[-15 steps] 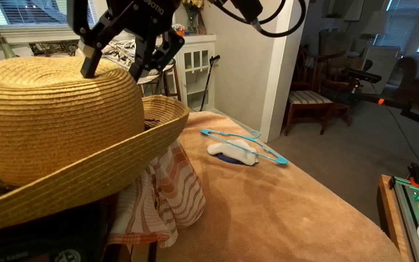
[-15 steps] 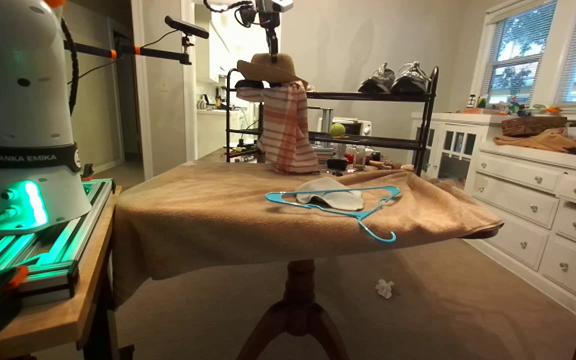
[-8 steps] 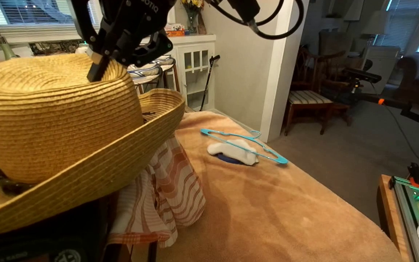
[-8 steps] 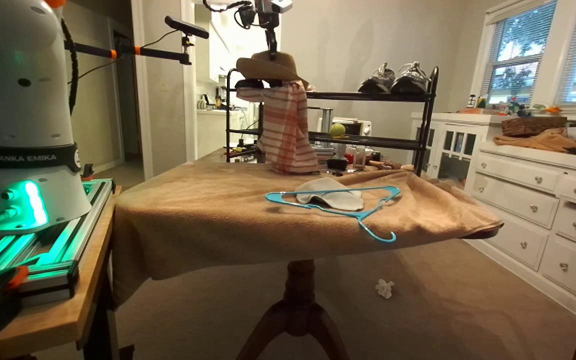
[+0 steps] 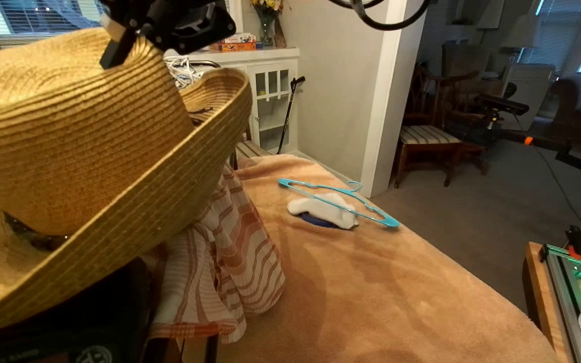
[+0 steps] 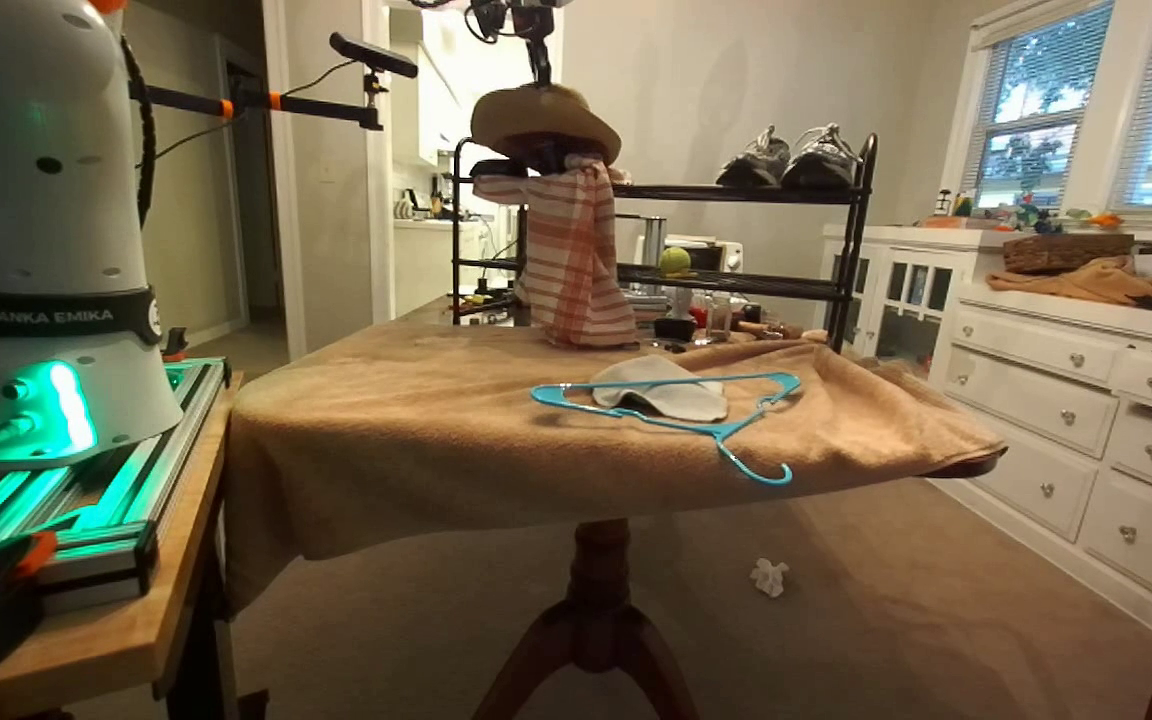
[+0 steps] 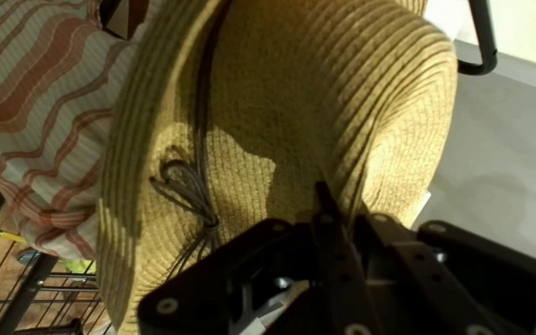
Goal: Remove the hat, brown mug and tea towel from the shoe rack and put them on the table
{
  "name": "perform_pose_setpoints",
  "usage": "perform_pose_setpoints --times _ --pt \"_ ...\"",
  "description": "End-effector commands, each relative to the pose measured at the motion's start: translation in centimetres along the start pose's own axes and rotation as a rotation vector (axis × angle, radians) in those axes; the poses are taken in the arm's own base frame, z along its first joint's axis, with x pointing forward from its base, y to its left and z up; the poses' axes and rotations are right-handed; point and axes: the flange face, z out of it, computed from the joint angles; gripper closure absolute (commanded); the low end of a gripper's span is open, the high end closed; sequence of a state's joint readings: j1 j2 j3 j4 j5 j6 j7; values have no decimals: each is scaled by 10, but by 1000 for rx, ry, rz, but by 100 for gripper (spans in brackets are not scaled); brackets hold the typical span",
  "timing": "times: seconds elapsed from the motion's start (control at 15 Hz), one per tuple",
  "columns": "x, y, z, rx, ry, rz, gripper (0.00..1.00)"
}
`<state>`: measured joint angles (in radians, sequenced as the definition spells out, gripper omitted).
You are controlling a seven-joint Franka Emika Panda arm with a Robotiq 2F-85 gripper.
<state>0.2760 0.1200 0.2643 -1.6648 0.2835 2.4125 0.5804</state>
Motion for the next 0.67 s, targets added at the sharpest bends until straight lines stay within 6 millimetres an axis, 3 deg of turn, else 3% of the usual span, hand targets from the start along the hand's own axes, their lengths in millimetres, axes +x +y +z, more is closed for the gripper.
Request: perform_pose_setpoints --times 0.0,0.27,0.6 --pt "-1 -10 -28 90 33 -7 98" --pt "3 -16 -57 206 70 -4 98" --pt "15 1 -97 268 148 0 98"
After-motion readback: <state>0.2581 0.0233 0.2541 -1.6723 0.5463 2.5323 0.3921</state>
